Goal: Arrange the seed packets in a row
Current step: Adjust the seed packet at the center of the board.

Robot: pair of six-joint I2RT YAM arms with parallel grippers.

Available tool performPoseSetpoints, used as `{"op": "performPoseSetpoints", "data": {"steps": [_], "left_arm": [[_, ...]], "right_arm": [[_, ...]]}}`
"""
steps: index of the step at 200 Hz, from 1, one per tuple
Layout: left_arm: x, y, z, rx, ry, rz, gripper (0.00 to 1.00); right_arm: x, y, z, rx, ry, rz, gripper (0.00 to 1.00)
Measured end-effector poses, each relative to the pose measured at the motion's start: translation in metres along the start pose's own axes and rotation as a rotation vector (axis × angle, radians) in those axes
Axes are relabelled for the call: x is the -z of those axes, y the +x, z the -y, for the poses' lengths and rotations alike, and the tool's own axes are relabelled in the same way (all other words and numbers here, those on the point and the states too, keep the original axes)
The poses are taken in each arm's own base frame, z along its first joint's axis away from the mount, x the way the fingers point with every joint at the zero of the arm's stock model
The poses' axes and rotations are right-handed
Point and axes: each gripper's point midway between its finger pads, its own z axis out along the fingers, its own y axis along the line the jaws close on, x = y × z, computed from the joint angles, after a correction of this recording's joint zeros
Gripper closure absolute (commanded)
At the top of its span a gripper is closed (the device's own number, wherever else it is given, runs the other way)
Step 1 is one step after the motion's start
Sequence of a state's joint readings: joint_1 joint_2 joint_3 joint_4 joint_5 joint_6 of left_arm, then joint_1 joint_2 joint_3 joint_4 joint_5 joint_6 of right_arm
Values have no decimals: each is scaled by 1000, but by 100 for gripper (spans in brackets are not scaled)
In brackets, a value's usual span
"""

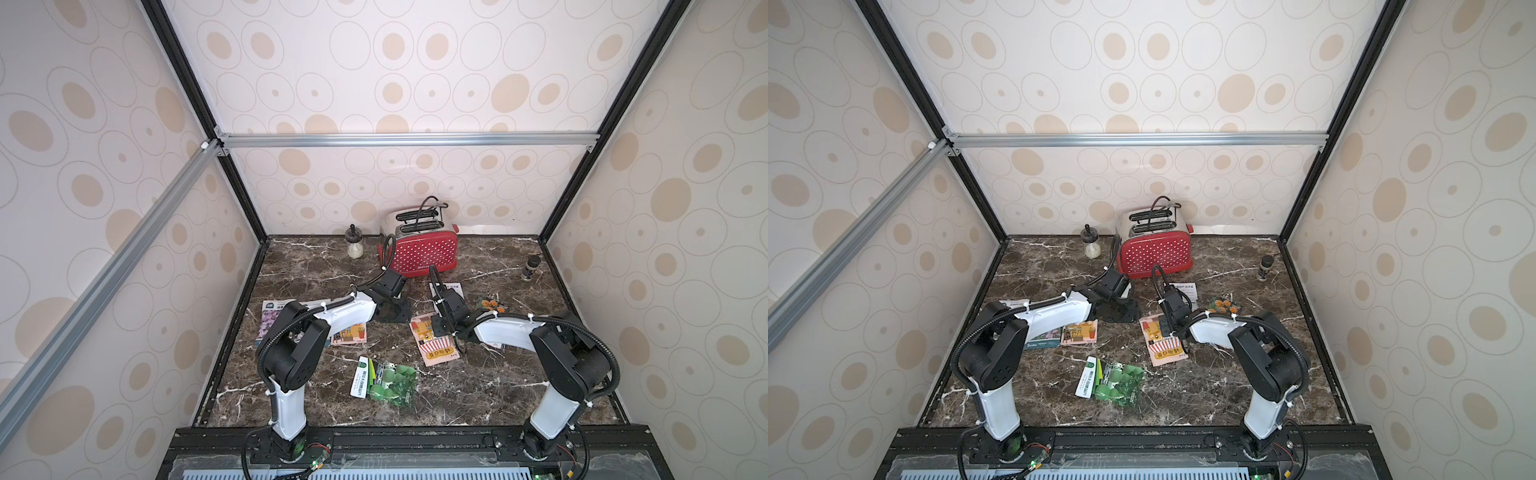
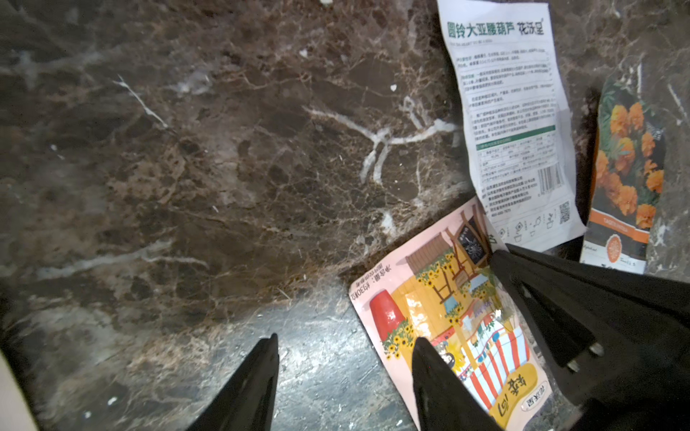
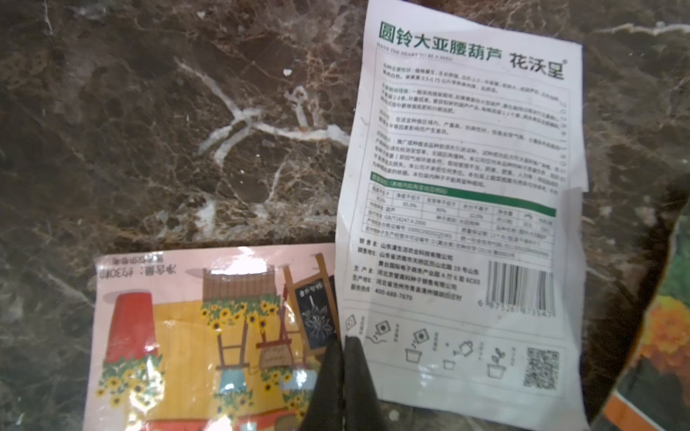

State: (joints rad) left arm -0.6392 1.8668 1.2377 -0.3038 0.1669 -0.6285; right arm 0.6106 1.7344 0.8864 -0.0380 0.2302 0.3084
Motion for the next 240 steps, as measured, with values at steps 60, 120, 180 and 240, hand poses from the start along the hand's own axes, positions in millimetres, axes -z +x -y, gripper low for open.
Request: {"op": "performPoseSetpoints", "data": {"steps": [60, 120, 180, 240], "left_arm": [[4, -4, 2, 1, 11, 11, 42], [17, -17, 15, 1, 60, 56, 42], [23, -28, 25, 0, 103, 95, 42], [24, -29, 29, -3, 121, 101, 42]], "right_arm": [[59, -39, 4, -36, -34, 140, 100], [130, -63, -4, -92, -189, 260, 100], [127, -42, 22, -410, -436, 242, 100], [104, -28, 10, -670, -701, 190, 100]]}}
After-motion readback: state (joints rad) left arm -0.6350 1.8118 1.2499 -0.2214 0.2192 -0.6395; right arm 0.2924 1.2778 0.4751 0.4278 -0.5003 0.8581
